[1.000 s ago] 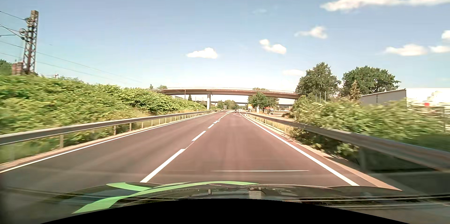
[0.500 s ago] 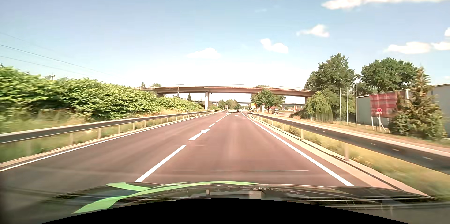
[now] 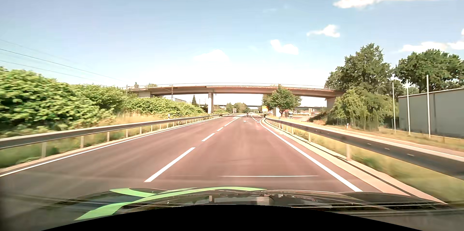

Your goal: Follow the waypoints while adhering to traffic rules and regulations

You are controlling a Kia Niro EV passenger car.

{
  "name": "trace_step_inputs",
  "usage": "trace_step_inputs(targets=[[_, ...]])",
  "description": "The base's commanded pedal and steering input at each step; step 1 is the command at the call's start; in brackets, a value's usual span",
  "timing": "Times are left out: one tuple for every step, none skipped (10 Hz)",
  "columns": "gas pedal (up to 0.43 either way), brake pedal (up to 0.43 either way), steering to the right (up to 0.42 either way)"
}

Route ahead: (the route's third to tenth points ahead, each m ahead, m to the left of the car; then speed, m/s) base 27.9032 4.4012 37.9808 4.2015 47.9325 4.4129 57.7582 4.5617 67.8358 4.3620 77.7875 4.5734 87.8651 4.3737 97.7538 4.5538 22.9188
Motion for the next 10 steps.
trace_step_inputs(targets=[[0.228,0.0,-0.003],[0.228,0.0,-0.003],[0.228,0.0,-0.003],[0.228,0.0,-0.003],[0.228,0.0,-0.003],[0.228,0.0,-0.002],[0.209,0.0,-0.002],[0.197,0.0,-0.001],[0.169,0.0,-0.001],[0.169,0.0,-0.001]])
